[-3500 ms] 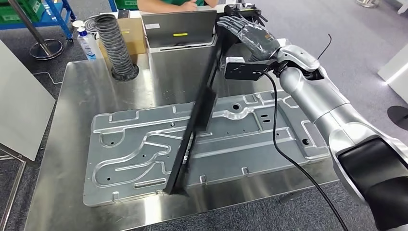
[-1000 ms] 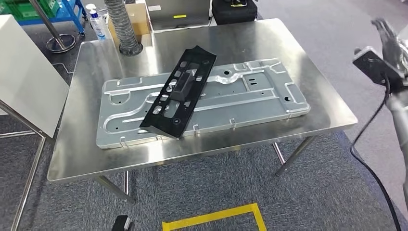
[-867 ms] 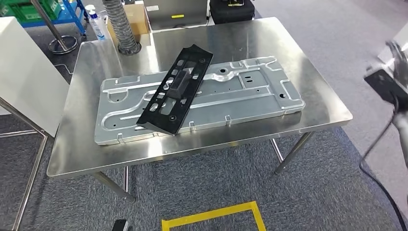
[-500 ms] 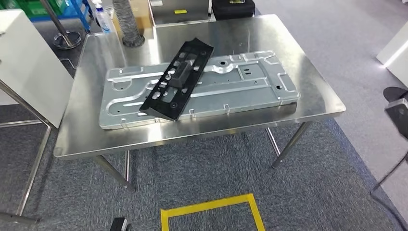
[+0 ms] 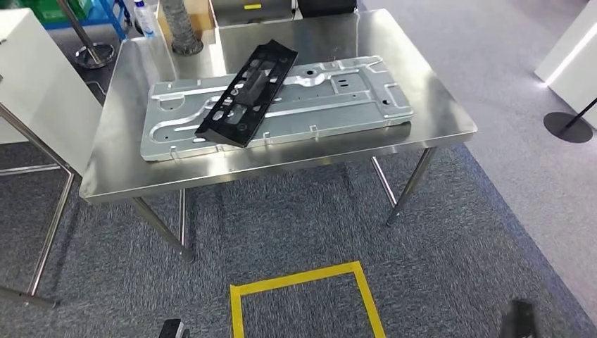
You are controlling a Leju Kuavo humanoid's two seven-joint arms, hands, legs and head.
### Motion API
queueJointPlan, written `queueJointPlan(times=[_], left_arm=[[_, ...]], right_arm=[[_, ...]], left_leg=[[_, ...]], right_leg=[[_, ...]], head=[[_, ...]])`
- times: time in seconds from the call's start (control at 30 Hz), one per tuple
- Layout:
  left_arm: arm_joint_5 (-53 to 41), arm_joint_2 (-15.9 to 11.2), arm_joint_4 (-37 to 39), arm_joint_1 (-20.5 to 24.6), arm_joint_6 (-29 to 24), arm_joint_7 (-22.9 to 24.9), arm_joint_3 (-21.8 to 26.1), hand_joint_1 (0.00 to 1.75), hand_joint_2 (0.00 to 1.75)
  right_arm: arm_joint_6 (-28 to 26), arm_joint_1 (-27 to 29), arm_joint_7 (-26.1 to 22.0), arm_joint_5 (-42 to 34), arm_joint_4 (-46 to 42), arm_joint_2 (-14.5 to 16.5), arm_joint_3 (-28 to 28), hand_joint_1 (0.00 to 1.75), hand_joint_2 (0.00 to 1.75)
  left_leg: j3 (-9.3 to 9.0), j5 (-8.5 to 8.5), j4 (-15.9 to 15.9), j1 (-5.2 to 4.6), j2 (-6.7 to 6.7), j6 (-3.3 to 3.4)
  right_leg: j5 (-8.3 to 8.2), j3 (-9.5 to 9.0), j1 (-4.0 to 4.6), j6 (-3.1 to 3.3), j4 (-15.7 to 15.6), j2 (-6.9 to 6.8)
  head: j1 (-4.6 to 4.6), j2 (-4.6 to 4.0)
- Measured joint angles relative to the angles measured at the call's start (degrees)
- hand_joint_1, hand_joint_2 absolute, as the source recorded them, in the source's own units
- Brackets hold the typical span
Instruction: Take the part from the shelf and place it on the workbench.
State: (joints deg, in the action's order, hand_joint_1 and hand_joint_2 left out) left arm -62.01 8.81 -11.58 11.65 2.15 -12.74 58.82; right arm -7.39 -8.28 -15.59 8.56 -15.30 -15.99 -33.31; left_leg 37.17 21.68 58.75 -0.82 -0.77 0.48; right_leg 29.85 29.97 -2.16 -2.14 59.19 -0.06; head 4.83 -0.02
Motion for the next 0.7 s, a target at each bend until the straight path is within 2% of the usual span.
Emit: queueJointPlan(times=[0.03, 0.07, 0.1, 0.13, 0.17, 0.2, 0.23, 0.27, 0.3, 0.33, 0.37, 0.43, 0.47, 0.5, 0.53, 0.57, 0.6, 0.63, 0.67, 0.7], left_arm=[[-0.09, -0.01, 0.00, -0.09, -0.07, 0.15, -0.01, 0.00, 0.00], [-0.19, -0.02, 0.00, -0.25, -0.18, 0.32, -0.01, 0.00, 0.00], [-0.29, -0.03, 0.00, -0.41, -0.34, 0.47, -0.01, 0.00, 0.00], [-0.38, -0.05, 0.00, -0.49, -0.49, 0.57, -0.01, 0.00, 0.00], [-0.45, -0.06, 0.00, -0.46, -0.64, 0.66, -0.02, 0.00, 0.00], [-0.53, -0.06, 0.00, -0.37, -0.75, 0.75, -0.03, 0.00, 0.00], [-0.66, -0.07, 0.00, -0.30, -0.85, 0.87, -0.06, 0.00, 0.00], [-0.79, -0.08, 0.00, -0.26, -0.96, 1.02, -0.08, 0.00, 0.00], [-0.90, -0.09, 0.00, -0.25, -1.05, 1.17, -0.12, 0.00, 0.00], [-1.01, -0.12, 0.00, -0.21, -1.14, 1.31, -0.18, 0.00, 0.00], [-1.10, -0.15, -0.01, -0.12, -1.20, 1.45, -0.28, 0.00, 0.00], [-1.38, -0.24, -0.03, 0.22, -1.29, 1.71, -0.55, 0.00, 0.00], [-1.51, -0.28, -0.04, 0.36, -1.33, 1.81, -0.68, 0.00, 0.00], [-1.58, -0.31, -0.04, 0.38, -1.36, 1.90, -0.78, 0.00, 0.00], [-1.61, -0.30, -0.04, 0.28, -1.36, 2.00, -0.86, 0.00, 0.00], [-1.67, -0.30, -0.03, 0.16, -1.38, 2.10, -0.94, 0.00, 0.00], [-1.72, -0.29, -0.03, 0.02, -1.40, 2.21, -1.01, 0.00, 0.00], [-1.82, -0.28, -0.02, -0.08, -1.40, 2.33, -1.08, 0.00, 0.00], [-1.92, -0.28, -0.02, -0.14, -1.39, 2.44, -1.15, 0.00, 0.00], [-1.99, -0.28, -0.02, -0.21, -1.35, 2.53, -1.22, 0.00, 0.00]], right_arm=[[0.67, 0.79, 1.60, -0.26, 0.67, 2.20, -0.74, 0.00, 0.00], [1.30, 1.37, 3.22, -0.47, 1.27, 4.40, -1.39, 0.00, 0.00], [1.77, 1.78, 4.69, -0.49, 1.77, 6.43, -1.96, 0.00, 0.00], [2.18, 2.01, 5.96, -0.38, 2.20, 8.56, -2.37, 0.00, 0.00], [2.55, 2.15, 7.11, -0.22, 2.55, 10.46, -2.65, 0.00, 0.00], [2.89, 2.25, 8.11, 0.00, 2.89, 12.34, -2.82, 0.00, 0.00], [3.16, 2.30, 8.94, 0.27, 3.22, 14.26, -2.93, 0.00, 0.00], [3.34, 2.32, 9.65, 0.52, 3.49, 15.93, -2.99, 0.00, 0.00], [3.57, 2.33, 10.19, 0.71, 3.74, 17.62, -3.01, 0.00, 0.00], [3.73, 2.32, 10.59, 0.82, 3.92, 19.14, -3.03, 0.00, 0.00], [3.80, 2.25, 10.88, 1.10, 4.05, 20.57, -3.05, 0.00, 0.00], [3.59, 2.05, 11.37, 2.73, 4.20, 23.00, -2.90, 0.00, 0.00], [3.34, 1.96, 11.57, 3.89, 4.25, 23.88, -2.72, 0.00, 0.00], [3.00, 1.93, 11.75, 5.01, 4.29, 24.44, -2.49, 0.00, 0.00], [2.63, 1.96, 11.95, 5.89, 4.36, 24.78, -2.23, 0.00, 0.00], [2.16, 1.99, 12.24, 6.76, 4.42, 24.93, -1.87, 0.00, 0.00], [1.77, 2.04, 12.69, 7.52, 4.47, 24.99, -1.47, 0.00, 0.00], [1.53, 2.15, 13.23, 8.12, 4.52, 24.96, -1.07, 0.00, 0.00], [1.40, 2.29, 13.79, 8.59, 4.53, 24.90, -0.73, 0.00, 0.00], [1.36, 2.46, 14.32, 8.83, 4.53, 24.82, -0.50, 0.00, 0.00]], left_leg=[[0.20, -0.12, 0.09, 0.26, 0.00, -0.49], [0.58, 0.77, 0.62, 0.49, 0.05, -0.91], [1.15, 2.92, 2.08, 0.70, 0.11, -1.29], [1.83, 6.10, 4.53, 0.83, 0.19, -1.58], [2.49, 9.62, 7.87, 0.86, 0.24, -1.74], [2.90, 12.29, 11.53, 0.88, 0.28, -1.82], [2.80, 13.41, 14.53, 0.88, 0.32, -1.82], [2.00, 12.94, 16.27, 0.87, 0.37, -1.72], [0.38, 11.30, 16.26, 0.85, 0.43, -1.57], [-2.18, 9.50, 14.37, 0.80, 0.50, -1.36], [-5.77, 8.77, 10.62, 0.75, 0.63, -1.07], [-13.30, 10.48, 0.74, 0.46, 0.82, -0.56], [-15.56, 11.58, -2.73, 0.25, 0.89, -0.35], [-16.37, 11.89, -4.58, 0.04, 0.86, -0.16], [-15.92, 11.28, -4.78, 0.11, 0.75, 0.08], [-15.21, 10.32, -4.88, 0.14, 0.54, 0.48], [-14.37, 9.33, -4.98, 0.25, 0.31, 0.92], [-13.38, 8.30, -5.05, 0.37, 0.10, 1.27], [-12.30, 7.42, -4.96, 0.29, -0.06, 1.53], [-11.16, 6.57, -4.81, 0.23, -0.15, 1.67]], right_leg=[[-0.53, 0.43, 0.14, 0.65, -0.12, -0.07], [-1.23, 1.02, 0.25, 1.33, -0.13, -0.09], [-2.01, 1.80, 0.31, 1.94, -0.19, -0.11], [-2.83, 2.74, 0.41, 2.36, -0.24, -0.10], [-3.67, 3.77, 0.52, 2.64, -0.25, -0.02], [-4.52, 4.88, 0.66, 2.78, -0.24, 0.05], [-5.39, 6.02, 0.79, 2.82, -0.21, 0.08], [-6.27, 7.17, 0.90, 2.82, -0.18, 0.12], [-7.14, 8.26, 0.97, 2.77, -0.15, 0.14], [-8.00, 9.26, 1.00, 2.67, -0.13, 0.17], [-8.82, 10.05, 1.01, 2.52, -0.13, 0.20], [-10.42, 10.90, 1.05, 2.04, -0.24, 0.18], [-11.31, 10.99, 0.99, 1.72, -0.52, 0.12], [-12.29, 10.99, 0.94, 1.35, -1.00, 0.06], [-13.07, 11.01, 0.87, 0.99, -1.55, 0.02], [-12.81, 11.24, 0.82, 0.72, -1.73, 0.03], [-11.07, 11.70, 0.82, 0.54, -0.99, 0.04], [-7.94, 12.37, 0.82, 0.43, 1.16, 0.05], [-4.22, 13.11, 0.84, 0.36, 4.52, 0.05], [-1.19, 13.75, 0.89, 0.27, 8.68, 0.06]], head=[[0.00, 0.00], [0.00, 0.00], [0.01, 0.00], [0.01, 0.00], [0.01, 0.00], [0.01, 0.00], [0.01, 0.00], [0.01, 0.00], [0.02, 0.00], [0.02, 0.00], [0.02, 0.00], [0.02, 0.00], [0.02, 0.00], [0.02, 0.00], [0.02, 0.00], [0.02, 0.00], [0.02, 0.00], [0.01, 0.00], [0.01, 0.00], [0.01, 0.00]])
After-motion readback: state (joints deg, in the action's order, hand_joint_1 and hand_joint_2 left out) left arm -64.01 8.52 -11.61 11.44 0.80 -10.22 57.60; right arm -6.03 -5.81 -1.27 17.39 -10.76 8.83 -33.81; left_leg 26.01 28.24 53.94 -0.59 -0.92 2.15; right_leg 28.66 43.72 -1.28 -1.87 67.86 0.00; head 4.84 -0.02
